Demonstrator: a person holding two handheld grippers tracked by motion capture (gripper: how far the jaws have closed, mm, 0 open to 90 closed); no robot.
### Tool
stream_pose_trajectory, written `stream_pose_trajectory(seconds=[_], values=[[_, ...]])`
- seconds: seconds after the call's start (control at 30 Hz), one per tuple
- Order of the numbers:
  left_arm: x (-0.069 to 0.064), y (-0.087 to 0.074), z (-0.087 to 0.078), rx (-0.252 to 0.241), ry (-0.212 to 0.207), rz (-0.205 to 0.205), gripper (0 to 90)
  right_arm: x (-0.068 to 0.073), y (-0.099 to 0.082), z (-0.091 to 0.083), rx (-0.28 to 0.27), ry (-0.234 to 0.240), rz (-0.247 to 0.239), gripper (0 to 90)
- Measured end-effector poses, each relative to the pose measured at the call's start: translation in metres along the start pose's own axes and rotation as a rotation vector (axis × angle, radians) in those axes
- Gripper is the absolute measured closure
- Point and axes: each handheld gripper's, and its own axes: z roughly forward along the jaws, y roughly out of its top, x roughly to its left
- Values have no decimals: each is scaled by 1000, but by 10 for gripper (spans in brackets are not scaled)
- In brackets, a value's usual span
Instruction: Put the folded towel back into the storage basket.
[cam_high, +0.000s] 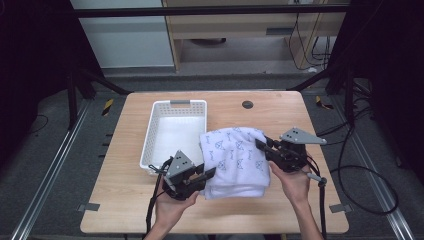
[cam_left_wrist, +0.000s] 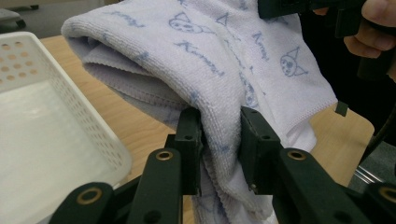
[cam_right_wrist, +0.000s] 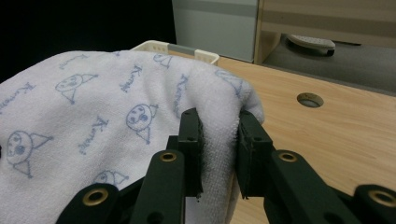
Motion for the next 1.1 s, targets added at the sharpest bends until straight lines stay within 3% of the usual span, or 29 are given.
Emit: stream_pose_trajectory(seconds=[0.5,1.1], values=[[12,12,-16,-36,36,-4,701,12,23,8,-31,-1,-27,746],[32,23,-36,-29,102,2,701,29,45,30,-41,19,-45,746]])
